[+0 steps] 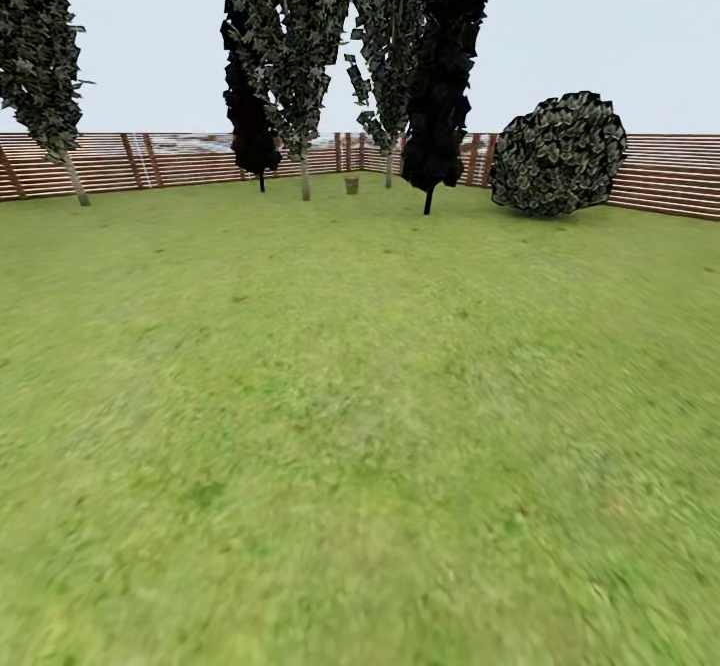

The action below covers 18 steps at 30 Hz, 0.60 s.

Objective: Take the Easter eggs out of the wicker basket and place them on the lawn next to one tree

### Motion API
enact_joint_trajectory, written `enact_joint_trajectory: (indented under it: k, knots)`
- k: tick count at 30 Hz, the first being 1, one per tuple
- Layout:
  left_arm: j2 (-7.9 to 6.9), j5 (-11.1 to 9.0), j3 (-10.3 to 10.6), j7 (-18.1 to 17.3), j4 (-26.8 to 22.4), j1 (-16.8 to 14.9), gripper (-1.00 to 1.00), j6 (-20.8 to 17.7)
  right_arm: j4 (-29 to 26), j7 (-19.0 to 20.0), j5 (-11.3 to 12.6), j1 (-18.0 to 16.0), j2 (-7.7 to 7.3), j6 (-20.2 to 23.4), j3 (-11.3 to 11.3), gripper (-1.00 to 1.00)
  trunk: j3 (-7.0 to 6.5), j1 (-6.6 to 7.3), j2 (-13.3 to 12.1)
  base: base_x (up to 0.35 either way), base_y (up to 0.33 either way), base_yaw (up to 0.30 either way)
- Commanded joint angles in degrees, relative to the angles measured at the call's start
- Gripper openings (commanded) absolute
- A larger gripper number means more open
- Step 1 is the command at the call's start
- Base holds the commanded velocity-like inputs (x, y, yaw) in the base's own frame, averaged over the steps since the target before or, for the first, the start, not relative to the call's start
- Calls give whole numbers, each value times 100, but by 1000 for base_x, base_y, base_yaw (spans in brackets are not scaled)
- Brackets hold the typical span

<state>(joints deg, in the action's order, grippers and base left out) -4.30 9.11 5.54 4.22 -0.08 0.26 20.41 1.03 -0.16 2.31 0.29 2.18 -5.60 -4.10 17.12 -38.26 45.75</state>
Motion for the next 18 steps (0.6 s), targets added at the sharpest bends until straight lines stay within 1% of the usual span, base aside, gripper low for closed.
enact_joint_trajectory:
  k: [1, 18]
  knots:
    - [-1, 39, 44, 44, -1, 0, 100, 16, 9, -2, 24, -3, 1, -37, -38, 100, 4, -5, 3, 340, 0, 0]
    - [-1, 40, 44, 44, -1, 0, 100, 16, 11, -2, 24, -3, 1, -37, -38, 100, 4, -5, 3, 340, 0, 0]
